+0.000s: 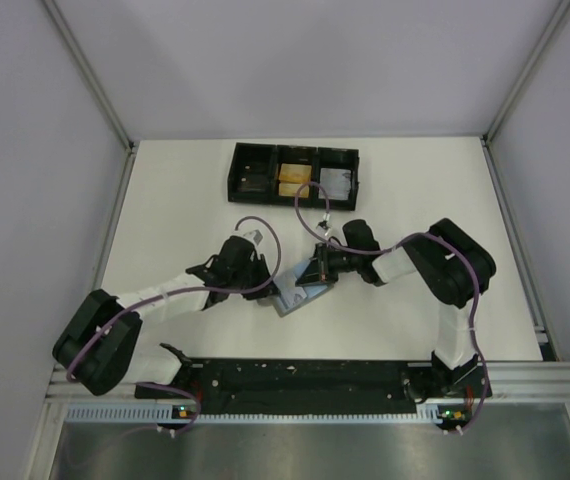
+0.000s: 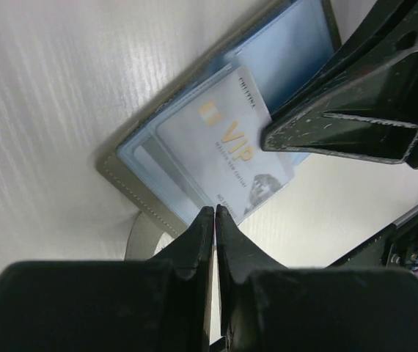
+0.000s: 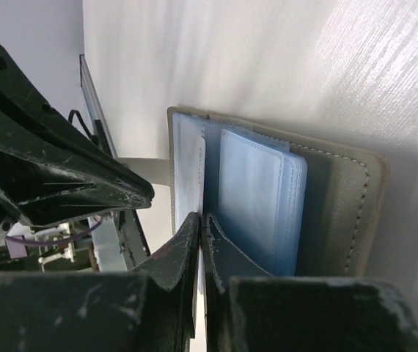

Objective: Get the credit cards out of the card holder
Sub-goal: Remove the credit card from the card holder.

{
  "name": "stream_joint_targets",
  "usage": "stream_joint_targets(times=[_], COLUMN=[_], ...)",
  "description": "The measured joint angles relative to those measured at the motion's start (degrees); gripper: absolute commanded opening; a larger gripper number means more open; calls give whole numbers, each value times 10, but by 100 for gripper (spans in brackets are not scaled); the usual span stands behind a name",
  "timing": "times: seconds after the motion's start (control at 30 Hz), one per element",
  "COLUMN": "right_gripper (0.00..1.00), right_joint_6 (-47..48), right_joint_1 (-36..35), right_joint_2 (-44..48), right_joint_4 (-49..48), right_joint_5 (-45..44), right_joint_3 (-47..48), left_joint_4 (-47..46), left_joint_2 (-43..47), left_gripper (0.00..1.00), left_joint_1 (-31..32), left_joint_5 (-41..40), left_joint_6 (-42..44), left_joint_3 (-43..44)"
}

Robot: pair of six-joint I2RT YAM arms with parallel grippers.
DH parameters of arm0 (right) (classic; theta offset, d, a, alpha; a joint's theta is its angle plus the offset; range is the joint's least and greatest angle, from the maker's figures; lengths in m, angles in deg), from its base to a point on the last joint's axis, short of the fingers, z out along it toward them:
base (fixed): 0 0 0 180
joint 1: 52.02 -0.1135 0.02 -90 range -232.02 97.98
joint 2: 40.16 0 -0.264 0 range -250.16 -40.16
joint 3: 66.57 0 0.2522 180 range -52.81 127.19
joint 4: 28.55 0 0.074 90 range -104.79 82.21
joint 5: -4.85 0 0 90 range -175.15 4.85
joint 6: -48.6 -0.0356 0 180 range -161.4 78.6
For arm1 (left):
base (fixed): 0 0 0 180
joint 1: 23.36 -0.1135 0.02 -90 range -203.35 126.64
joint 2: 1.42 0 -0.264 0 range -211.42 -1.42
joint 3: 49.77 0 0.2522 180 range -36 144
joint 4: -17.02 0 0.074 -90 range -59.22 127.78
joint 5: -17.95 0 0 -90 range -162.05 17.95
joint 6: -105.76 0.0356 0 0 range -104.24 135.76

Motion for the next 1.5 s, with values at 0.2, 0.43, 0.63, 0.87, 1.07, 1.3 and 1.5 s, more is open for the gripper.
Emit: stream_joint_targets(times=[0.2, 0.43, 0.63, 0.87, 1.07, 1.3, 1.5], right_gripper=[0, 0, 0, 0, 0, 0, 0], right_joint_6=[-3, -3, 1, 14, 25, 29, 29], right_joint_1=[-2, -3, -3, 2, 4, 13, 16], right_joint_2=[0, 0, 0, 4, 11, 15, 15], right_joint_4=[0, 0, 2, 19, 39, 52, 52], right_joint_5=[0, -1, -4, -12, -13, -13, -13], right_joint_3=[0, 0, 0, 0, 1, 1, 1], left_joint_4=[-14, -25, -29, -22, -11, -10, -10], left_joint_2=[-24, -69, -76, -81, -81, -81, -82], left_gripper=[1, 0, 0, 0, 0, 0, 0], left_joint_1=[2, 3, 3, 4, 8, 9, 9], left_joint_5=[11, 15, 15, 11, -1, -3, -2], left_joint_6=[1, 3, 5, 2, 2, 3, 5], left_joint_3=[19, 23, 24, 30, 36, 37, 37])
